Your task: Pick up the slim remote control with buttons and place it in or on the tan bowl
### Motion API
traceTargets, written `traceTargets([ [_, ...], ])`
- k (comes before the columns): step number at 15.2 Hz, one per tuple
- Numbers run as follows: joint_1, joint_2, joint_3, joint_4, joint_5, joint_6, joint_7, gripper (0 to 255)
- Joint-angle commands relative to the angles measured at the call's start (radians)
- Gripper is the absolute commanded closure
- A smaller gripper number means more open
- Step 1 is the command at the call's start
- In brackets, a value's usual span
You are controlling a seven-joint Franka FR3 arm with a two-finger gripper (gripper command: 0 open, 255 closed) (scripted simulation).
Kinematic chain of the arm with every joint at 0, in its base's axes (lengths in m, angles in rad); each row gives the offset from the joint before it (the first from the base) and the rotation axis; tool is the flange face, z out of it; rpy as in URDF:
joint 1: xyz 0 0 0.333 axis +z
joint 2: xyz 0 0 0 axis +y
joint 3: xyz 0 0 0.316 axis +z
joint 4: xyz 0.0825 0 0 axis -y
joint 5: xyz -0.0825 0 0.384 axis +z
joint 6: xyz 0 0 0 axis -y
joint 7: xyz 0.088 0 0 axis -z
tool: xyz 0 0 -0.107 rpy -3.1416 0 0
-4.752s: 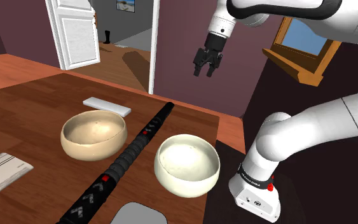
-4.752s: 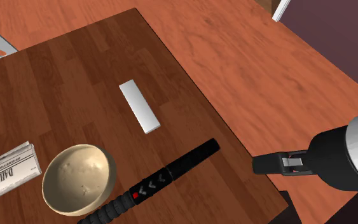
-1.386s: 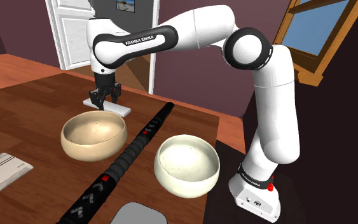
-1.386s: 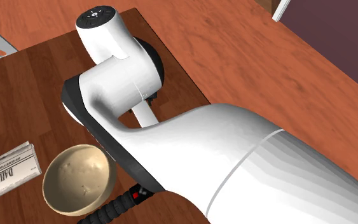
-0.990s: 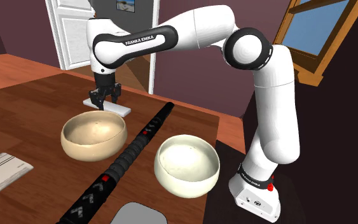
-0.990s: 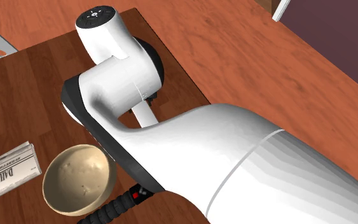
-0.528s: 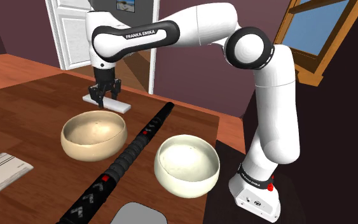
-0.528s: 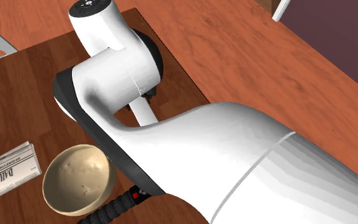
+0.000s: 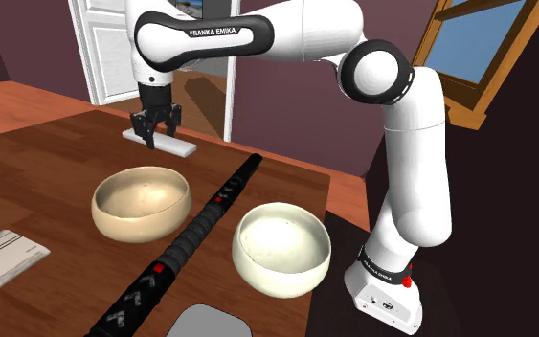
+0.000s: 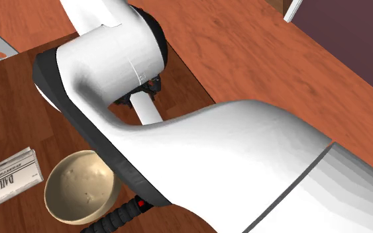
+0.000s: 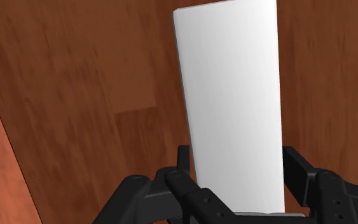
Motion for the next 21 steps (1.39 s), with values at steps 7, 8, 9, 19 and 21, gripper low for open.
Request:
traceTargets([
  [7, 0.007, 0.003, 0.002, 0.115, 0.001, -0.111, -0.004, 255],
  [8, 0.008, 0.006, 0.002, 0.132, 0.000, -0.126, -0.004, 255],
  [9, 0.010, 0.009, 0.002, 0.150, 0.000, -0.141, -0.004, 255],
  [19, 0.031, 0.068, 0.001, 0.381, -0.011, -0.312, -0.009, 255],
  [21, 0.039, 0.036, 0.006, 0.339, -0.007, -0.302, 0.008, 255],
])
